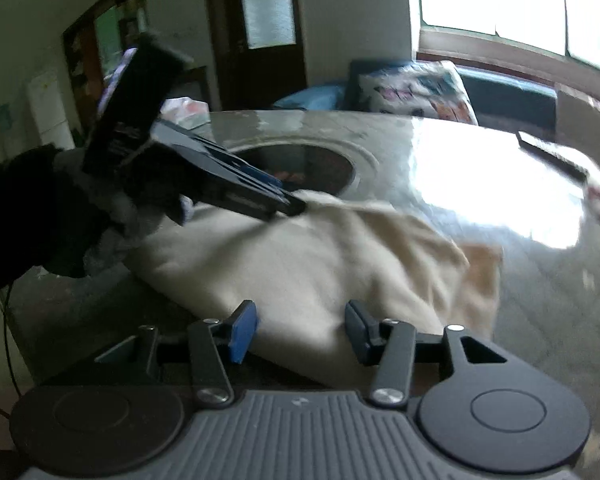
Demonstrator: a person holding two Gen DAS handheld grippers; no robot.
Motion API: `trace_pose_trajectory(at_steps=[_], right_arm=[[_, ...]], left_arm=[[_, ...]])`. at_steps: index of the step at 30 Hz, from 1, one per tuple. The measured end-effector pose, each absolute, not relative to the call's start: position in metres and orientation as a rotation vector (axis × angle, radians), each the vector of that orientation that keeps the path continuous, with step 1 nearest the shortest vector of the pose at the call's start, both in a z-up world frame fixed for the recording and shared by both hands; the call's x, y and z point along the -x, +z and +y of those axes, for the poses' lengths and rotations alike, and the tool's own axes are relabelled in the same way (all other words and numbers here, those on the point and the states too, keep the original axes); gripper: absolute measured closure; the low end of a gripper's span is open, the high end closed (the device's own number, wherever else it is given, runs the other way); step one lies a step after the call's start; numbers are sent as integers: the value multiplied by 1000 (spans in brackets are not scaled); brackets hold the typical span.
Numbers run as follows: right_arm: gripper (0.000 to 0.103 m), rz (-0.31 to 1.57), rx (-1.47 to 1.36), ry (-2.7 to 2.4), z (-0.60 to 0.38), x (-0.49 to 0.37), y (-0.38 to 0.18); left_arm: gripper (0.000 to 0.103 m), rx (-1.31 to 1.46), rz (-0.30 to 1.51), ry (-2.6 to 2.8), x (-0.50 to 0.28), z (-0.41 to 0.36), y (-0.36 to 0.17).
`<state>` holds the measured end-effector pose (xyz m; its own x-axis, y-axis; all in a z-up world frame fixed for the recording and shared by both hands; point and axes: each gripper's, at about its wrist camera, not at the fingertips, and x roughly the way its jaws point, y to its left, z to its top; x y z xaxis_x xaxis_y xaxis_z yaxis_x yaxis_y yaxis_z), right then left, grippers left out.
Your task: Fold clothes
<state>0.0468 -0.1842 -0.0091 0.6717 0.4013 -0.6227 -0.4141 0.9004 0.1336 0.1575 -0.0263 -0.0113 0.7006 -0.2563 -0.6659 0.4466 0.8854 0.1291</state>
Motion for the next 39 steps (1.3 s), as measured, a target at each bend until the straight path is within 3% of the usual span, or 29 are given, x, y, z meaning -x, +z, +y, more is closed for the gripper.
trace_pose_trajectory(at_steps=[18, 24, 31, 39], right_arm=[[50, 640, -50, 414, -208, -49, 4], [47, 687, -82, 400, -208, -66, -14], [36, 660, -60, 408, -207, -75, -3], [36, 701, -97, 361, -217, -118, -11]], left_arm=[[57, -241, 583, -326, -64, 19, 8], [56, -187, 621, -270, -62, 37, -3], [50, -139, 646, -230, -62, 51, -8], [48, -132, 662, -234, -65, 55, -12]])
